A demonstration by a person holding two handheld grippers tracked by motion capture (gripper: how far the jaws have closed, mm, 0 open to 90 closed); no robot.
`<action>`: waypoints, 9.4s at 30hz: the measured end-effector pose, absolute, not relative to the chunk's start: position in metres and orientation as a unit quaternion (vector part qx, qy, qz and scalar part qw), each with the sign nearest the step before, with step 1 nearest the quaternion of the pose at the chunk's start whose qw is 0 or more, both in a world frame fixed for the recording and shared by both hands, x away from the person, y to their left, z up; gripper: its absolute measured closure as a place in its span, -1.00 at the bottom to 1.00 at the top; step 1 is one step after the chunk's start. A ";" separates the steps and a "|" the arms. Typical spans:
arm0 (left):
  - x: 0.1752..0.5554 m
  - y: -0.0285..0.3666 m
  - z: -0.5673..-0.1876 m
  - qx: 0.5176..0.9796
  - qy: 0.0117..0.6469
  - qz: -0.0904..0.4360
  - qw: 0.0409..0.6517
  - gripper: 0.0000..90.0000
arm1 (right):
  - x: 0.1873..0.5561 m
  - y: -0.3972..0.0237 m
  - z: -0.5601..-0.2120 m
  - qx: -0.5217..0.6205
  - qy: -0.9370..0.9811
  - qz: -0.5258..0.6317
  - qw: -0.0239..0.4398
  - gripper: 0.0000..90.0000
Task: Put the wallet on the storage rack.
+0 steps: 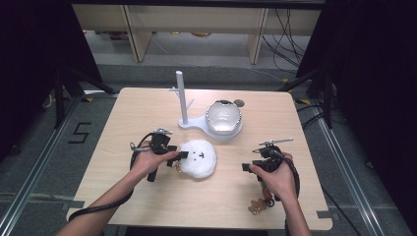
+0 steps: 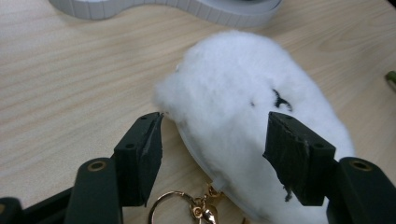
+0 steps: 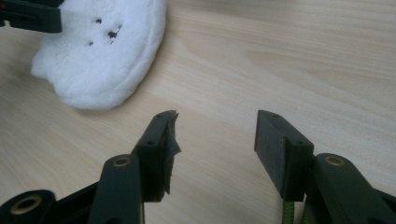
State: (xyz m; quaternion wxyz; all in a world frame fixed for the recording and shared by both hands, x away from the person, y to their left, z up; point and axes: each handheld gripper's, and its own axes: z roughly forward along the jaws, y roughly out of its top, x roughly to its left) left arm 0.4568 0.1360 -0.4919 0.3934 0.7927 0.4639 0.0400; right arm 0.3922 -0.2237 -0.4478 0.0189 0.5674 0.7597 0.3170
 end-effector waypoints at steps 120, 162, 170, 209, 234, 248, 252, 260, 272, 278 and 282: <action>0.349 0.227 -0.486 0.732 0.383 0.210 0.523 -0.04 | 0.434 -0.203 -0.368 0.407 0.744 0.512 0.135 0.77; 0.355 0.232 -0.515 0.704 0.409 0.244 0.526 -0.08 | 0.477 -0.210 -0.346 0.427 0.737 0.495 0.170 0.76; 0.355 0.232 -0.515 0.705 0.408 0.241 0.527 -0.08 | 0.491 -0.211 -0.350 0.439 0.735 0.485 0.178 0.76; 0.354 0.233 -0.517 0.705 0.412 0.237 0.527 -0.08 | 0.528 -0.182 -0.369 0.455 0.757 0.425 0.197 0.75; 0.354 0.232 -0.519 0.705 0.411 0.235 0.527 -0.08 | 0.543 -0.178 -0.390 0.461 0.761 0.408 0.204 0.66; 0.354 0.231 -0.519 0.706 0.411 0.234 0.527 -0.09 | 0.541 -0.180 -0.391 0.471 0.756 0.394 0.226 0.12; 0.353 0.231 -0.518 0.706 0.412 0.233 0.527 -0.09 | 0.533 -0.185 -0.385 0.478 0.747 0.402 0.225 0.04; 0.354 0.229 -0.519 0.706 0.414 0.231 0.526 -0.10 | 0.512 -0.206 -0.378 0.517 0.733 0.396 0.196 0.09; 0.354 0.227 -0.518 0.705 0.414 0.229 0.528 -0.11 | 0.482 -0.239 -0.398 0.544 0.755 0.324 0.168 0.10; 0.354 0.226 -0.518 0.703 0.413 0.229 0.531 -0.11 | 0.470 -0.244 -0.412 0.560 0.757 0.303 0.149 0.17; 0.353 0.227 -0.518 0.705 0.414 0.231 0.528 -0.12 | 0.465 -0.250 -0.424 0.553 0.768 0.290 0.139 0.26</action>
